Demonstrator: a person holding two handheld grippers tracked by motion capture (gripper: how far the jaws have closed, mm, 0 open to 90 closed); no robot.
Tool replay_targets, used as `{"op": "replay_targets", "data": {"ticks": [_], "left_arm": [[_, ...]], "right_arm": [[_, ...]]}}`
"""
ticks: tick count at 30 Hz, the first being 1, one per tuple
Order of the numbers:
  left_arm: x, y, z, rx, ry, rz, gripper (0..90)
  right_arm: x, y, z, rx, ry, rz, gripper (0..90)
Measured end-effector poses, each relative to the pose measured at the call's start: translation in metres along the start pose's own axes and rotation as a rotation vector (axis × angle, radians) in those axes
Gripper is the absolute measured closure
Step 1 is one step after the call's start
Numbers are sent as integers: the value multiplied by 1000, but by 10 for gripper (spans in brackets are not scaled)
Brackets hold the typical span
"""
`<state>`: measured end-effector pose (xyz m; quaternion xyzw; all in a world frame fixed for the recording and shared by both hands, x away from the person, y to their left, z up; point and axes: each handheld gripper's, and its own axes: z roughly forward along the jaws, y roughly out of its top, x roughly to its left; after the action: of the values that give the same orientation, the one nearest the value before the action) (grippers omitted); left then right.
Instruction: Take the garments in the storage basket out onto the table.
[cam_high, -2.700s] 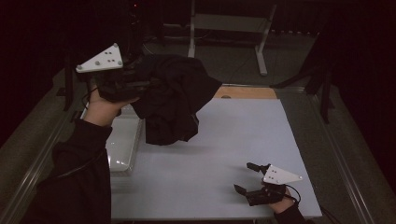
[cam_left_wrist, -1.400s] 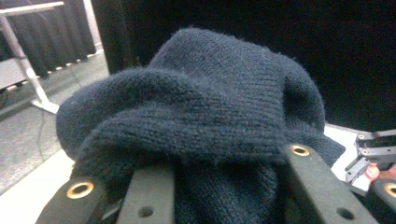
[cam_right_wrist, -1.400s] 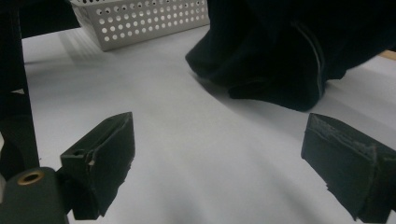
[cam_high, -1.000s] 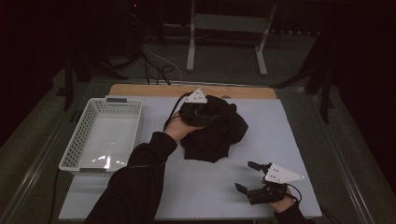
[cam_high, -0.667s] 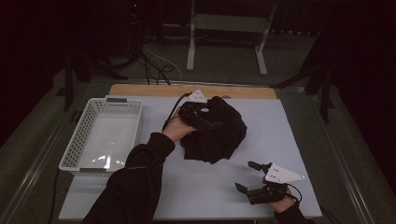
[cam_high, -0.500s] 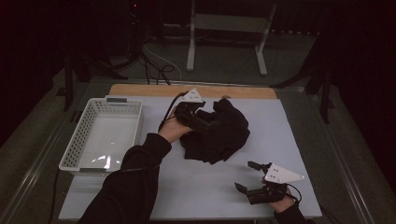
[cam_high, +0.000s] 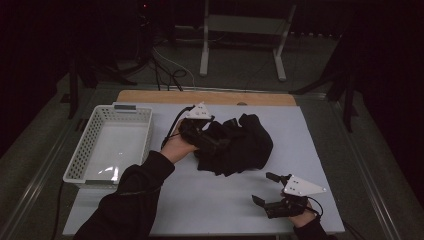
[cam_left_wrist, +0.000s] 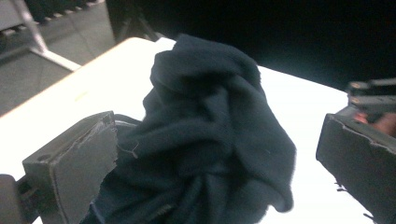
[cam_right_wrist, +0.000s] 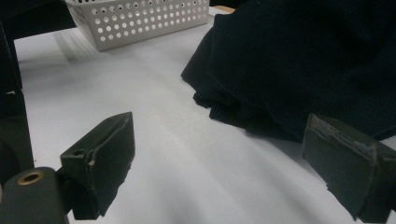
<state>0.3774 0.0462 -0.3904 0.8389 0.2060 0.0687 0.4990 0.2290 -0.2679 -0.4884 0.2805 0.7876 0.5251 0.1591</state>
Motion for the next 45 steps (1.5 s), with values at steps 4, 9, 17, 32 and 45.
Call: {"op": "replay_targets", "data": {"ticks": [4,9,17,32,45], "left_arm": [[-5,-4,-4,-10,18,1,0],[-12,-15,-8,12,18,-16,0],[-29,-44,-16,33,27,-11,0],[-46,-84,-29,60,-1,-16,0],[-61,-114,-33,111,-40,23,0]], "right_arm": [[0,0,0,3,0,-4,100],[1,0,1,5,1,-7,101],[3,-1,2,14,-2,-7,100],[2,-2,3,19,-4,-9,100],[3,-2,2,18,-2,-14,101]]}}
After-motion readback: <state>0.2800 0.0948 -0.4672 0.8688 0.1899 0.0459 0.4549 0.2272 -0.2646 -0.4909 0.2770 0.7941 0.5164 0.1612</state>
